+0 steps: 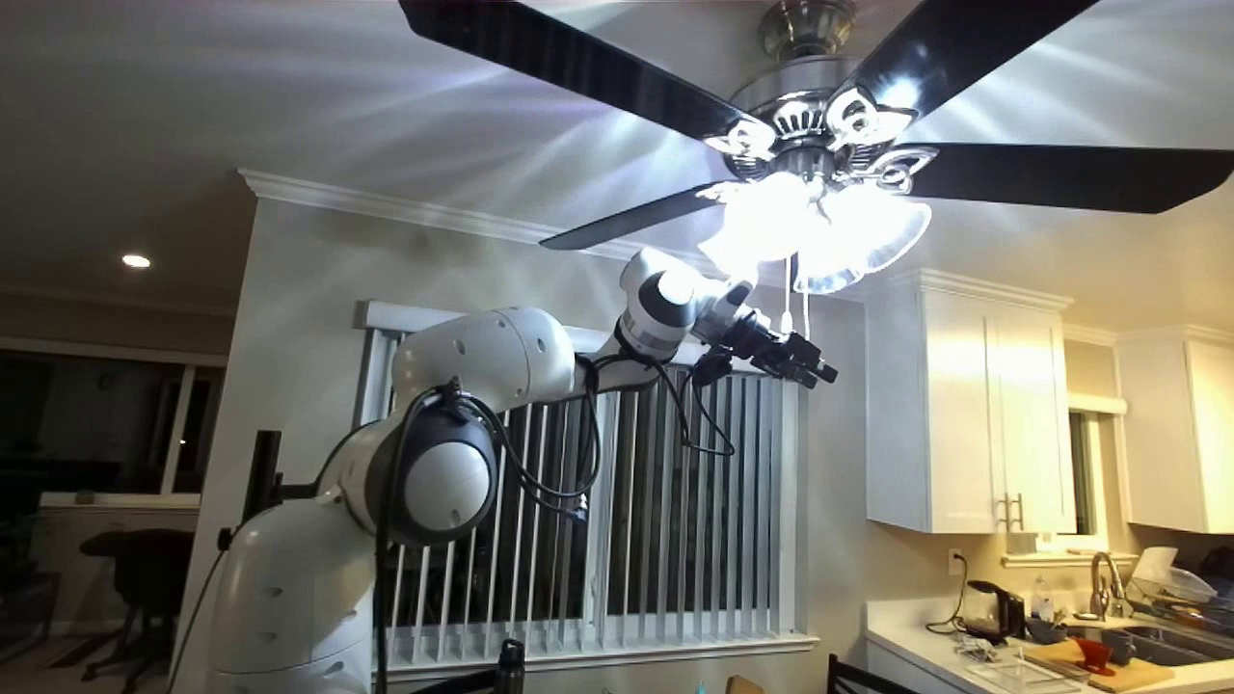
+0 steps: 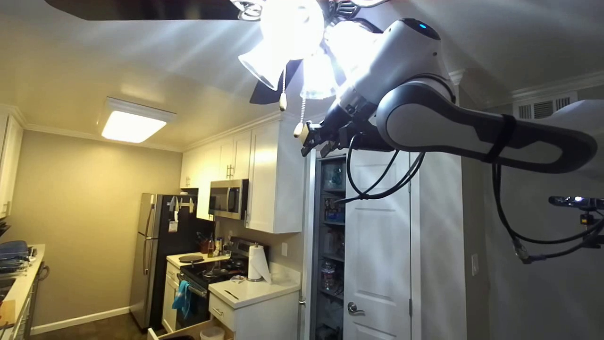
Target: Turn on the chandelier
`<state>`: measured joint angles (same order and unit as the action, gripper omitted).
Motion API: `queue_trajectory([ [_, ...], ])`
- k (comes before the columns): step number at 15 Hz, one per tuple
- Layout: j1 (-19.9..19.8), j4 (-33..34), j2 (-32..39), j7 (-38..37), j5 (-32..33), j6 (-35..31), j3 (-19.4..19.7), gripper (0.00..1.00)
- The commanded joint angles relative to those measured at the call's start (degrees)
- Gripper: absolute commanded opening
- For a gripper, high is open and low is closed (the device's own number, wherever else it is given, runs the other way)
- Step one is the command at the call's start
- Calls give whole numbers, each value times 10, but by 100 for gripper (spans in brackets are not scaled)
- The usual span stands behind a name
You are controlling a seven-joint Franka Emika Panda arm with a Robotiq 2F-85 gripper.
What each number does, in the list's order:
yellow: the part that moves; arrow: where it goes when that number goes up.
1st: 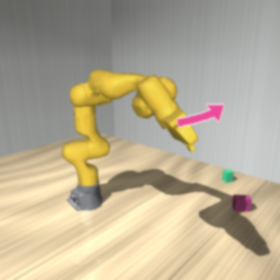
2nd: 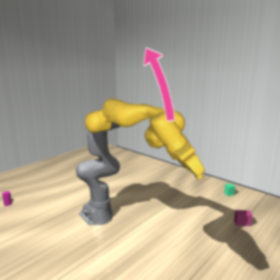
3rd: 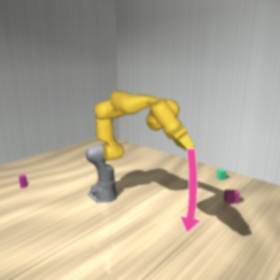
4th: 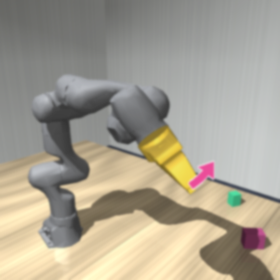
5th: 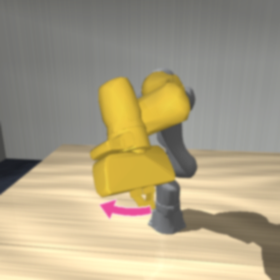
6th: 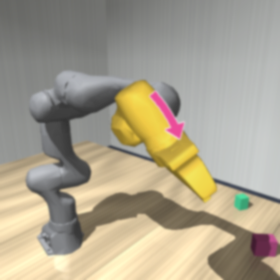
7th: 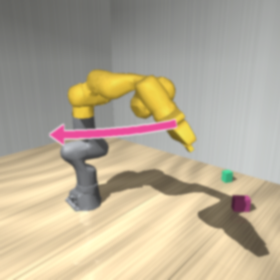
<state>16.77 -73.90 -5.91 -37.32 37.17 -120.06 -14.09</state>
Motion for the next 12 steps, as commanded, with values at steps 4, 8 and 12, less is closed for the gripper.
queue_trajectory([
  [4,0,-34,-13,6,-17,34,3,100],
  [8,0,-46,-14,9,-24,49,5,100],
  [12,0,-30,1,0,-9,37,1,100],
])
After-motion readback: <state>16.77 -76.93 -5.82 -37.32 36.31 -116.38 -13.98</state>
